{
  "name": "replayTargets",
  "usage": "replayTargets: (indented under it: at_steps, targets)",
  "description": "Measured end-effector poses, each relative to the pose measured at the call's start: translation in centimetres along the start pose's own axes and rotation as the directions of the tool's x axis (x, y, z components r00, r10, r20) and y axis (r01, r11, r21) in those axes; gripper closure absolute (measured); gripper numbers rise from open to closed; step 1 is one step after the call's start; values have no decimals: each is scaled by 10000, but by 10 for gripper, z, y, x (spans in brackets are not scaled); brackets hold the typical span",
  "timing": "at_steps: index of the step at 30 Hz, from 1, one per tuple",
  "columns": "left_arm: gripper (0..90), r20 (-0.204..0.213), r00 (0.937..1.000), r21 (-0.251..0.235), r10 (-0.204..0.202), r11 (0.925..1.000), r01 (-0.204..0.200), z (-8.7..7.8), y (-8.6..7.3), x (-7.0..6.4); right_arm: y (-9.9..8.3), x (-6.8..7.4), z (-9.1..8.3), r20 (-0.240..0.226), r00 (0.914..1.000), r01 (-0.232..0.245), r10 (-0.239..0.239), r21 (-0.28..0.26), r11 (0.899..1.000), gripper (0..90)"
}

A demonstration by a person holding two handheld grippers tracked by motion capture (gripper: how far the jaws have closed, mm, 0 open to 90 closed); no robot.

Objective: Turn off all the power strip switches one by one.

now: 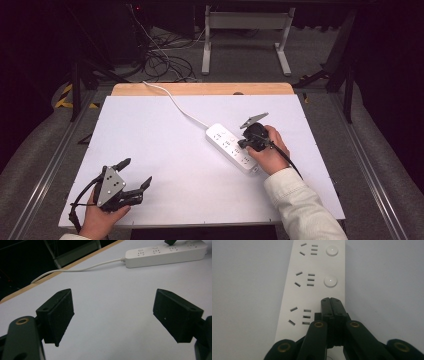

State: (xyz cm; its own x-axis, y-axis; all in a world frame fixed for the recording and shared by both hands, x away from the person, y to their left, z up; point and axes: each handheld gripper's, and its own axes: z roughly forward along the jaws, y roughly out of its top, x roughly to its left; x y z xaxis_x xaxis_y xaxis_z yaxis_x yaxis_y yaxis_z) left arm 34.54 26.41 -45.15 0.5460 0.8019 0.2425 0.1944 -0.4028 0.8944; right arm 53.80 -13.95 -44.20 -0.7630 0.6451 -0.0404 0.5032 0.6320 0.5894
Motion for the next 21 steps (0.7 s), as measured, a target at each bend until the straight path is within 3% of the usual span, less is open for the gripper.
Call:
replayTargets:
  at_steps: [13, 21]
  targets:
    - [177, -25, 10000, 21, 97, 10000, -97, 0, 0, -1, 0, 4, -1, 203, 9998, -41, 38, 161, 9999, 900]
    - [178, -25, 9999, 18, 113, 9999, -113, 0, 0, -1, -3, 0, -1, -58, 9991, -414, 414, 29, 9991, 900]
